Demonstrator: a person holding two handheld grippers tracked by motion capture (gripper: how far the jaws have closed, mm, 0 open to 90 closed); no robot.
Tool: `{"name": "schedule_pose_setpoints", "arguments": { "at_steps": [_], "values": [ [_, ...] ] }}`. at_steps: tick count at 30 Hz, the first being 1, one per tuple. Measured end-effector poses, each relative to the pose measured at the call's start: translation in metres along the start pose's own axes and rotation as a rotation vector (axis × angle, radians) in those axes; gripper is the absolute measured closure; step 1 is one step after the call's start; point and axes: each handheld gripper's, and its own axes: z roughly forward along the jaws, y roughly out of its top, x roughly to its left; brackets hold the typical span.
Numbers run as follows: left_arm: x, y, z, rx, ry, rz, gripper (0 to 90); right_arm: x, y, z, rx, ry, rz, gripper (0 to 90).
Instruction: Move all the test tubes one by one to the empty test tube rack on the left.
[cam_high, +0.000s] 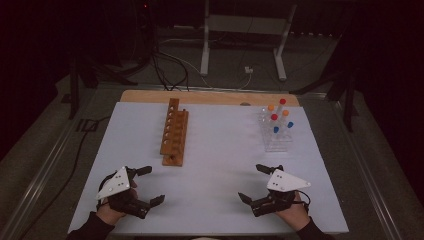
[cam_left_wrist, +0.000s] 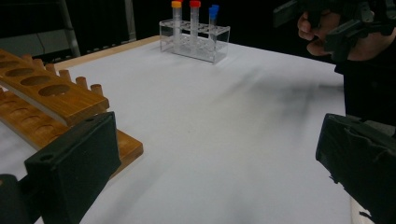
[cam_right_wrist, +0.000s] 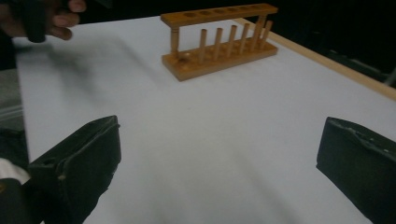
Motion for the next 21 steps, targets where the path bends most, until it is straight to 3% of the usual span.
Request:
{"name": "schedule_pose_setpoints", "arguments": {
  "at_steps": [9, 21],
  "values": [
    [0.000, 0.000, 0.000, 0.000, 0.002, -0.004, 0.5, -0.007, 0.010, -0.001, -0.020, -0.045, 0.028, 0.0],
    [0.000, 0.000, 0.001, 0.000, -0.001, -0.005, 0.5, -0.038, 0.022, -0.007, -0.070, -0.167, 0.065, 0.0]
  ]
}}
